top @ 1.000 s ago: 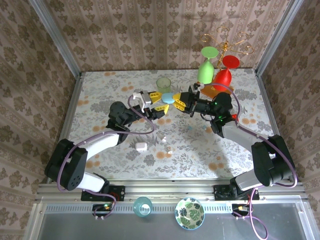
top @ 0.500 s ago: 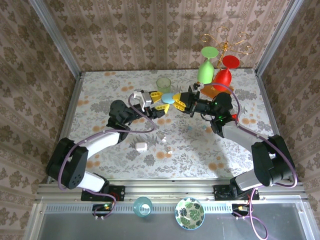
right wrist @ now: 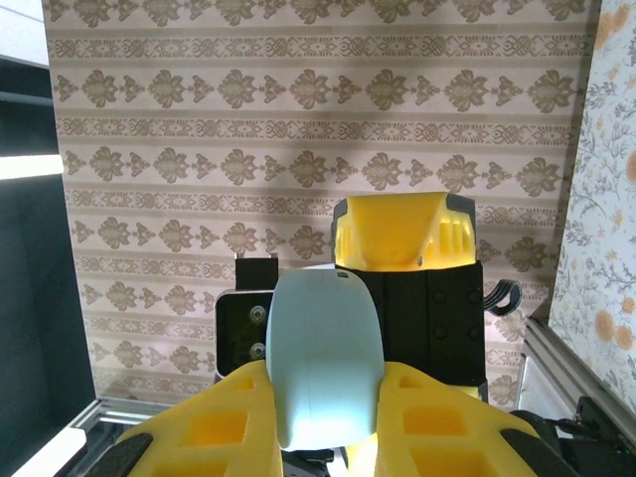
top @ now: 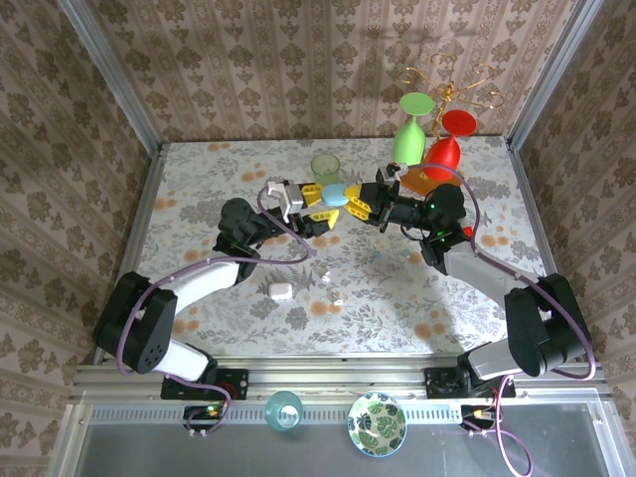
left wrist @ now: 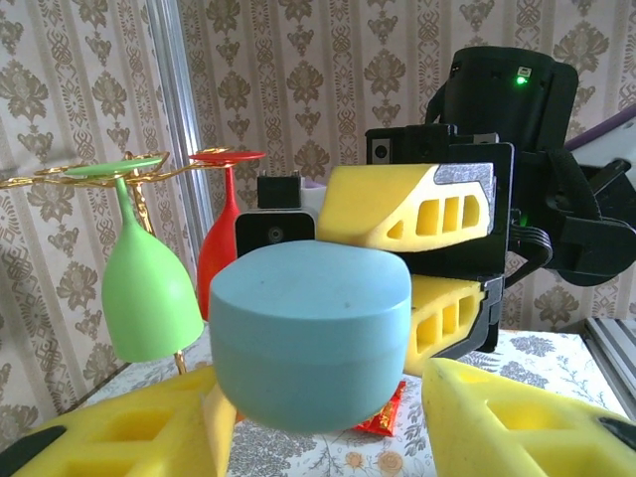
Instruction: Insert wireless bluetooth earbuds into charging case
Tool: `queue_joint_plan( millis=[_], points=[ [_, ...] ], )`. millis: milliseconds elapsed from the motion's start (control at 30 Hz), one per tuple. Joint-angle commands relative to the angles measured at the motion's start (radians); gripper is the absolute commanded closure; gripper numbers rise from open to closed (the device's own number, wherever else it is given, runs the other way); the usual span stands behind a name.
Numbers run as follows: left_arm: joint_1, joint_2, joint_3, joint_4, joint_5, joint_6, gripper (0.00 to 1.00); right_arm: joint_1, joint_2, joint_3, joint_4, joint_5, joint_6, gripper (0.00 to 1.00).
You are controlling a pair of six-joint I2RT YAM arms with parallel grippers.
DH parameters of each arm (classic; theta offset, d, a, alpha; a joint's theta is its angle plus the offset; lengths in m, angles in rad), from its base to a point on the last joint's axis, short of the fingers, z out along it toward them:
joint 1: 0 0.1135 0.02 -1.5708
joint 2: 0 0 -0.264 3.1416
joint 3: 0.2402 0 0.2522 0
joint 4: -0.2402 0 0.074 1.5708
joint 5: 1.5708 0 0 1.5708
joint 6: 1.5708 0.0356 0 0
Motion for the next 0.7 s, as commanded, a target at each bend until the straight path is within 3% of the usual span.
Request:
queue_joint_plan(
  millis=[0, 400, 667],
  points=[
    [-0.005, 0.006, 0.04, 0.019, 0.03, -0.021, 0.47, 0.007, -0.024, 0.032, 0.005, -0.019, -0.02, 1.0],
    [-0.01, 0.009, 0.049, 0.008, 0.037, -0.021, 0.49, 0.014, -0.02, 0.029, -0.016, -0.017, -0.03, 1.0],
    [-0.014, 0.011, 0.054, -0.008, 0.046, -0.015, 0.6, 0.014, -0.023, 0.03, -0.021, -0.017, -0.031, 1.0]
  ],
)
